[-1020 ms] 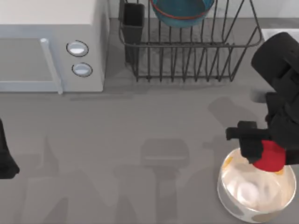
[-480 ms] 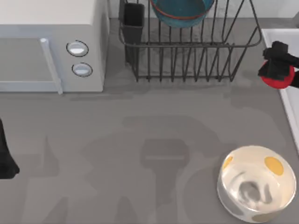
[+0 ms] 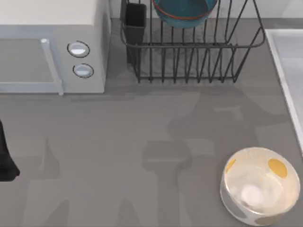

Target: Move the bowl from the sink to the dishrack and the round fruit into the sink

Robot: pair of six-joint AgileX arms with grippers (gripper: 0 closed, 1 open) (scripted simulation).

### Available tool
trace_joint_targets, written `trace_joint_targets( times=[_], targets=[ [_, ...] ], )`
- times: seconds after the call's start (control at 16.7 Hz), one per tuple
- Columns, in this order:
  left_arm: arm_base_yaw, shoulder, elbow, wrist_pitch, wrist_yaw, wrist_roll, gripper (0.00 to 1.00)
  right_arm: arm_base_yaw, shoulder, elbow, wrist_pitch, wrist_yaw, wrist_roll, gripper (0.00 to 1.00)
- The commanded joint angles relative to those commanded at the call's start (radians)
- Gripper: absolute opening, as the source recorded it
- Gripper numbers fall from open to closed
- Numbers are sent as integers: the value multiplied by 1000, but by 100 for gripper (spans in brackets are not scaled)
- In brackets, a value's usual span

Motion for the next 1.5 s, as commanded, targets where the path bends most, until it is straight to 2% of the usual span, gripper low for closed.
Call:
trace_joint_targets(
  times=[0.24,0.48,1.02,1.2,1.5],
  targets=[
    [0,0,0,0,0,0,100,-160,-31,-166,323,-11,-60,0],
    [0,0,0,0,0,0,100,-248,-42,-276,482,-3,-89,0],
    [0,0,0,0,0,0,100,-257,-2,-288,533,1,-91,0],
    [0,0,0,0,0,0,100,-261,125,-300,666,-1,-93,0],
    [0,0,0,0,0,0,100,-263,431,-347,1037,-1,-93,0]
  ],
)
